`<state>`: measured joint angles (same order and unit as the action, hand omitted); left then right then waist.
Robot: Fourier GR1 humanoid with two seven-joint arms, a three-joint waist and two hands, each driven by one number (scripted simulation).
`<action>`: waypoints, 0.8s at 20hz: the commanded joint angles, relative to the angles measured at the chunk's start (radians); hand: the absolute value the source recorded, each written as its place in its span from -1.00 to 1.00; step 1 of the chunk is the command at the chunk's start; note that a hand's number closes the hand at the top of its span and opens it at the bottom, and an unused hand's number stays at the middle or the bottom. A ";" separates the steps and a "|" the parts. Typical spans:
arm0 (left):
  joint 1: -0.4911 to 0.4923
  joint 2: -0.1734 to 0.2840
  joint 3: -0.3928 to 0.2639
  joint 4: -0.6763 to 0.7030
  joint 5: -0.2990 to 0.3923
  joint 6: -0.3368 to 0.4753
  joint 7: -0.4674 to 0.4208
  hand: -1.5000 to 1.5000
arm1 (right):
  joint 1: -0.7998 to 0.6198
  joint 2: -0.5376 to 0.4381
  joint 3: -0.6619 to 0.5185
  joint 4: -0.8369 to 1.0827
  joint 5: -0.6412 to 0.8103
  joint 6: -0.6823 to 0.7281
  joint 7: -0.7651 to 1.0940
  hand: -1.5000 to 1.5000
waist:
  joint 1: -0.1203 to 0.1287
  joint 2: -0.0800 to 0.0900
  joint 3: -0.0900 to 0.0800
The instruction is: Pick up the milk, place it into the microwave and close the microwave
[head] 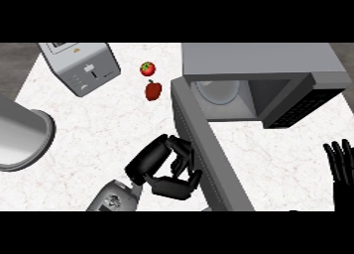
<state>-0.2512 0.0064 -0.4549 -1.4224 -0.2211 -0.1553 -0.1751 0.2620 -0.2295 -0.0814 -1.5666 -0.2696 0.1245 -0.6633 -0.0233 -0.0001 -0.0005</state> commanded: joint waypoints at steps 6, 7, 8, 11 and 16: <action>-0.228 -0.006 -0.327 0.343 0.180 0.308 0.057 1.00 | 0.043 -0.032 0.003 -0.216 -0.066 0.048 0.106 -1.00 | -0.037 0.006 -0.001; -0.268 -0.006 -0.352 0.351 0.240 0.312 0.092 1.00 | -0.003 -0.050 0.005 -0.202 -0.089 0.074 0.129 -1.00 | -0.057 0.012 -0.001; -0.294 -0.006 -0.368 0.389 0.278 0.315 0.076 1.00 | 0.009 -0.055 -0.003 -0.218 -0.094 0.087 0.110 -1.00 | -0.054 0.011 -0.001; -0.370 -0.006 -0.449 0.407 0.393 0.354 0.107 -1.00 | -0.037 -0.085 -0.020 -0.226 -0.122 0.090 0.174 -1.00 | -0.071 0.016 -0.001; -0.439 -0.006 -0.444 0.412 0.501 0.435 0.007 -1.00 | -0.081 -0.106 0.038 -0.301 -0.133 0.131 0.219 -1.00 | -0.125 0.030 -0.004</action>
<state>-0.6237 0.0082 -0.8730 -1.0231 0.1880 0.2289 -0.1303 0.2292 -0.3122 -0.0624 -1.8305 -0.3859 0.2319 -0.4828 -0.1191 0.0207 -0.0030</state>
